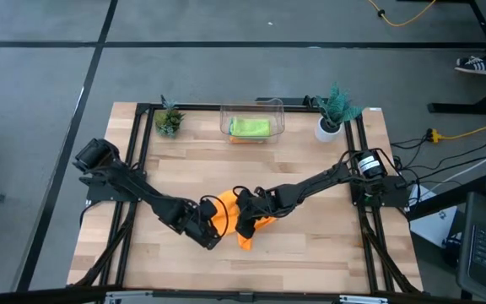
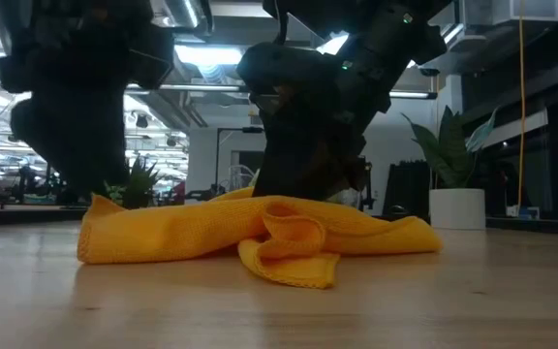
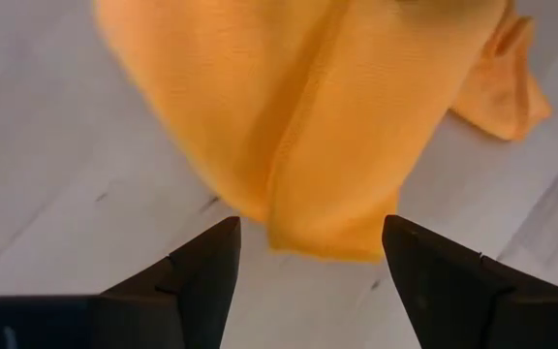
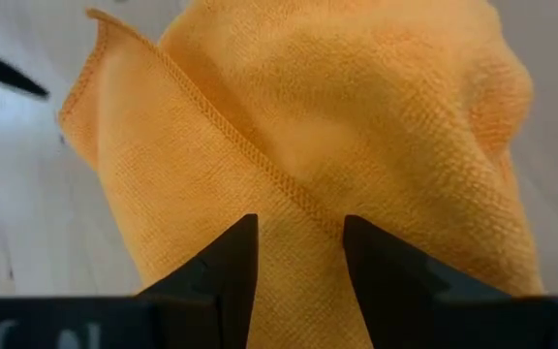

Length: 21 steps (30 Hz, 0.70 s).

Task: Fold microfiber towels
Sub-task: Fold the orange towel

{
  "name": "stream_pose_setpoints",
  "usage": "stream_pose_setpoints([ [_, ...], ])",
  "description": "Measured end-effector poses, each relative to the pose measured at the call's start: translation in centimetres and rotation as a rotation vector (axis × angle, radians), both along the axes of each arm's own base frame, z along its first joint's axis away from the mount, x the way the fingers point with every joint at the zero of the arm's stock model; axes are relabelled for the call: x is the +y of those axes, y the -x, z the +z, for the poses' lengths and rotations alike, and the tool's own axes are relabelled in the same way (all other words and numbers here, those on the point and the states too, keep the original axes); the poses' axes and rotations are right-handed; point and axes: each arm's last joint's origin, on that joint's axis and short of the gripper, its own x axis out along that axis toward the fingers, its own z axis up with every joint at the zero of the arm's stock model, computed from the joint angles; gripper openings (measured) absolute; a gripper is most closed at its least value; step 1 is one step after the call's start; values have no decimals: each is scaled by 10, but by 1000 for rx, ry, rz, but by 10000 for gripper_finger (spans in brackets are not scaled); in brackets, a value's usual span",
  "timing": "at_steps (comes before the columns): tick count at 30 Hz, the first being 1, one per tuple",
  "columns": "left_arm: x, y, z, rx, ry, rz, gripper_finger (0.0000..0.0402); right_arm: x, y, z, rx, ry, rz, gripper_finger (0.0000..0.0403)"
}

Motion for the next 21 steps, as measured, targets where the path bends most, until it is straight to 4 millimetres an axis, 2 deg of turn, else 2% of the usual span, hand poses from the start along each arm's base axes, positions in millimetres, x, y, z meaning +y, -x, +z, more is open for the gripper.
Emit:
stream_pose_setpoints([
  [5,2,-5,-9,-19,3,-20,247,0,0,0,-1,0,1,157],
  [13,4,-9,-10,-36,11,-12,245,0,0,0,0,2,3,157],
  [21,4,-8,-10,-25,18,-39,213,0,0,0,2,3,3,157],
])
